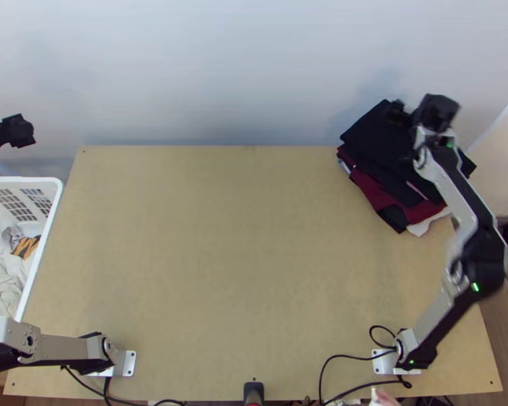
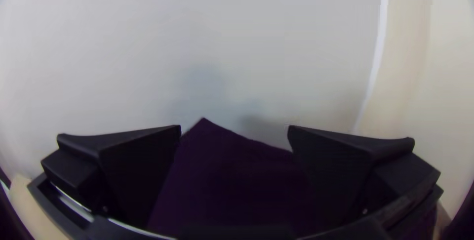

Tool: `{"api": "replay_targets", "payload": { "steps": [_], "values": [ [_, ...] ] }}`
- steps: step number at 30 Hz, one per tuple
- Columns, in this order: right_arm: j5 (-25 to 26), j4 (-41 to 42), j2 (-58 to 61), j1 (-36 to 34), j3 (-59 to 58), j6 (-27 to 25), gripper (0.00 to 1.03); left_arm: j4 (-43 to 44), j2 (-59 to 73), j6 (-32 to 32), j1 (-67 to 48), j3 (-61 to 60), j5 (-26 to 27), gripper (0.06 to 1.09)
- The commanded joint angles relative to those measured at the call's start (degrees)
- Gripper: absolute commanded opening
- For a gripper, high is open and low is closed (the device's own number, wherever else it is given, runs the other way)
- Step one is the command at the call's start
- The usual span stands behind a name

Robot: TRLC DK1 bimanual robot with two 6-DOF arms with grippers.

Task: Fold the t-shirt

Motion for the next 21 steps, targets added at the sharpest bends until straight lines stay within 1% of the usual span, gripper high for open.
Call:
{"api": "replay_targets", "payload": {
  "steps": [1,2,4,5,6,9,12,15,17,19,21],
  "values": [
    [1.5,-8.8,7.8,-1.1,8.9,0.7,0.98,-0.3,-1.5,-0.3,0.6,1.0,-0.2,1.05],
    [1.6,-13.7,9.0,-1.4,12.1,2.1,0.98,-0.5,-1.7,-0.2,0.6,1.0,-0.2,1.05],
    [1.6,-24.5,9.5,-1.7,19.6,6.5,0.98,-1.0,-2.4,0.3,0.7,0.9,-0.2,1.05],
    [1.5,-28.1,7.8,-1.7,22.0,7.8,0.98,-1.0,-2.8,0.5,0.9,0.9,-0.2,1.05],
    [1.6,-28.9,5.5,-1.6,22.7,8.1,0.98,-1.1,-3.1,0.7,1.1,0.9,-0.2,1.05],
    [1.5,-28.3,-3.6,-0.9,23.6,7.1,0.98,0.4,-4.5,0.9,1.6,1.1,-0.2,1.05],
    [1.5,-24.6,-11.7,-0.8,25.0,2.2,0.98,4.2,-6.7,0.9,2.0,1.1,-0.2,1.05],
    [1.2,-23.4,-18.7,-0.8,26.1,-0.7,0.98,8.6,-9.1,-0.1,2.7,1.0,-0.2,1.05],
    [1.2,-23.4,-24.0,-1.1,25.7,-0.9,0.98,10.3,-10.8,-0.7,2.8,0.9,-0.2,1.05],
    [1.2,-23.1,-30.0,-1.2,22.5,-0.9,0.98,12.0,-13.1,-0.6,3.3,-0.5,-0.4,1.05],
    [1.3,-18.7,-37.3,-2.2,16.1,-1.1,0.98,15.8,-17.1,-0.5,3.9,-5.0,-1.0,1.05]
  ]
}}
